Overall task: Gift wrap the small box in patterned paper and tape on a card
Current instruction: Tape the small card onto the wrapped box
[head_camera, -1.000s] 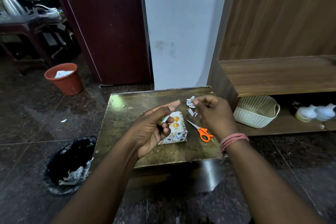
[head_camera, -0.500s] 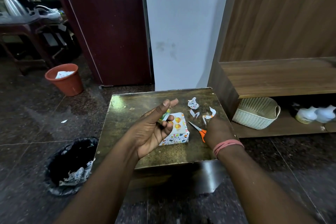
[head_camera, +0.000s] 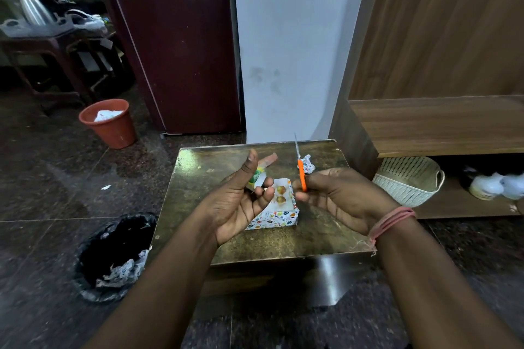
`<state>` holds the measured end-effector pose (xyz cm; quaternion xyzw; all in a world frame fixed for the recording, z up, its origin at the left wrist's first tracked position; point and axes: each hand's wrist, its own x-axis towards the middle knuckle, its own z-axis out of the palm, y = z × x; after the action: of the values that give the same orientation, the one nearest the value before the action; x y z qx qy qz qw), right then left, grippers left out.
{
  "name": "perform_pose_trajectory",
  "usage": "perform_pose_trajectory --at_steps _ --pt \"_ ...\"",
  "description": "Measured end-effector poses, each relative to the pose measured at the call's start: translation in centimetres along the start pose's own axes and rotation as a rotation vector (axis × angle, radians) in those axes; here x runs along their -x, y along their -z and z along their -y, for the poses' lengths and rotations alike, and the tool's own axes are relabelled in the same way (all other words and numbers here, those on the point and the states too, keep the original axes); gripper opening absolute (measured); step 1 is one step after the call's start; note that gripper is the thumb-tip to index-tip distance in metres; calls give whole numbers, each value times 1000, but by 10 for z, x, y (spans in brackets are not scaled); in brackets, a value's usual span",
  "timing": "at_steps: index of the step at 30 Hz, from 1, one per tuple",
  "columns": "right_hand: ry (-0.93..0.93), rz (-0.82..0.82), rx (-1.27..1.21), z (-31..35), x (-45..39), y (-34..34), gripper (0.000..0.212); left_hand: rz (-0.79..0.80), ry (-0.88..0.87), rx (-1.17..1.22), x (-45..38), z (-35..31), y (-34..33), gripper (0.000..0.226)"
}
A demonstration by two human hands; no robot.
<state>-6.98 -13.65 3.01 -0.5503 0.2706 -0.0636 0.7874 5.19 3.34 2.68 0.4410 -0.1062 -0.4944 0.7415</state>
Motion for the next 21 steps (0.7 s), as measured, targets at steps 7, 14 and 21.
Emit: perform_pose_trajectory --at_steps 7,14,21 --pt "-311 517 54 8 16 15 47 -9 -8 13 0 -3 1 55" --pt "-346 668 151 3 11 5 56 44 20 -32 2 -3 0 54" --pt "-311 679 108 5 11 3 53 56 35 -56 1 -5 3 55"
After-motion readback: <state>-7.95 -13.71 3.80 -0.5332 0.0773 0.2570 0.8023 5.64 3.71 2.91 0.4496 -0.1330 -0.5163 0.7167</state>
